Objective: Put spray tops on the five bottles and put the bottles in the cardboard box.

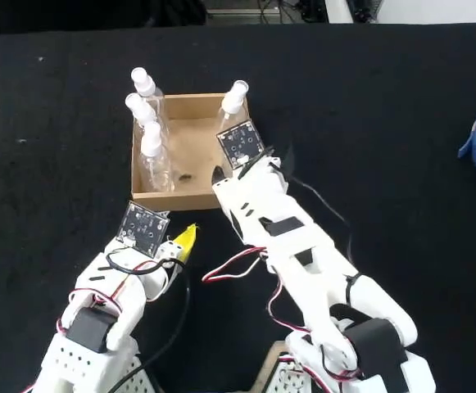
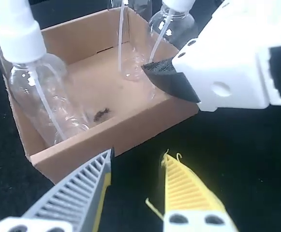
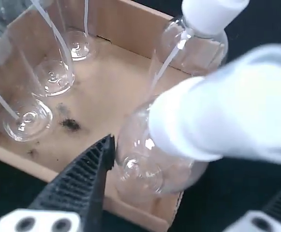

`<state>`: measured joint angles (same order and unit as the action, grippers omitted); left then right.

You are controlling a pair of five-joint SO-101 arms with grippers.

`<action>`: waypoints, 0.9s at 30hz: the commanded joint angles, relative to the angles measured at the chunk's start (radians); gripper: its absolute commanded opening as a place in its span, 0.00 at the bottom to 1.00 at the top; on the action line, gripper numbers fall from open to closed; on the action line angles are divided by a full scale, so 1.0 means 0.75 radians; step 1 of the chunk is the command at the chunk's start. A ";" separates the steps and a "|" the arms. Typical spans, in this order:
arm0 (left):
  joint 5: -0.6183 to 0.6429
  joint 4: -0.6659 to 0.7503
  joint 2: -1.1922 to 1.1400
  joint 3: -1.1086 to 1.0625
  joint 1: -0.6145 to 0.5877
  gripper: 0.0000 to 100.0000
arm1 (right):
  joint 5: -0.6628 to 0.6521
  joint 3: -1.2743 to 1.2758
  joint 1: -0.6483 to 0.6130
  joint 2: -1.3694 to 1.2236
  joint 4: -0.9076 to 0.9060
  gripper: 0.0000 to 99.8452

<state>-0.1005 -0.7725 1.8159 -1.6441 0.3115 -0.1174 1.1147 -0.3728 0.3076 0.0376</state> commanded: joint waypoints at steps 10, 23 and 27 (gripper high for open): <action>0.002 0.049 0.014 0.038 -0.001 0.03 | 0.057 -0.058 -0.010 0.347 -0.104 0.49; 0.002 0.049 0.014 0.038 -0.001 0.03 | 0.057 -0.124 -0.002 0.551 -0.270 0.49; 0.002 0.049 0.014 0.038 -0.001 0.03 | 0.049 -0.177 0.000 0.596 -0.301 0.49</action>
<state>-0.1005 -0.7618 1.8159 -1.6441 0.3115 -0.0806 1.1009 -0.3728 0.6943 -0.1803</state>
